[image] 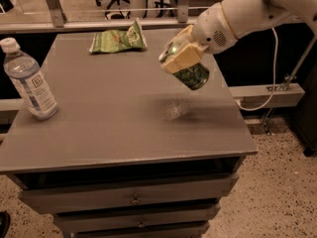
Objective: Place green can upright
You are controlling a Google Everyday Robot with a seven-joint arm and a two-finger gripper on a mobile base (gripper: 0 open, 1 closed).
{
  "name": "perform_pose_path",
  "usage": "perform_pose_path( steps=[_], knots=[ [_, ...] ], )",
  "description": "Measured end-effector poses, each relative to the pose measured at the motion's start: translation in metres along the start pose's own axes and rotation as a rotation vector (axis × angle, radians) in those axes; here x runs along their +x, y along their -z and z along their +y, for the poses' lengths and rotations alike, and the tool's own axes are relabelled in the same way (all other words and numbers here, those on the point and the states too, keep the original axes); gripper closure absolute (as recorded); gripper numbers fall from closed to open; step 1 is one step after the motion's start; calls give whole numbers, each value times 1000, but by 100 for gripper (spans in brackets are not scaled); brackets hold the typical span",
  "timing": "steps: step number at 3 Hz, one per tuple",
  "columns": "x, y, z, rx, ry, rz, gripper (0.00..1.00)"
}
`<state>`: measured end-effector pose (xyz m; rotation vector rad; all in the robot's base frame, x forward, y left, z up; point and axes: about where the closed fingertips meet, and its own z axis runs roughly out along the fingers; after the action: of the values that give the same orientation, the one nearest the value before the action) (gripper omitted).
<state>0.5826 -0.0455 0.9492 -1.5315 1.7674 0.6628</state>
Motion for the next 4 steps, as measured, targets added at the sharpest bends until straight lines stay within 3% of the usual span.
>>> perform_pose_path(
  steps=[1, 2, 3, 4],
  knots=[
    [-7, 15, 2, -26, 10, -198, 100],
    [-19, 19, 5, -51, 24, -353, 100],
    [-21, 19, 9, -65, 36, -466, 100],
    [6, 10, 12, -67, 11, -591, 100]
  ],
)
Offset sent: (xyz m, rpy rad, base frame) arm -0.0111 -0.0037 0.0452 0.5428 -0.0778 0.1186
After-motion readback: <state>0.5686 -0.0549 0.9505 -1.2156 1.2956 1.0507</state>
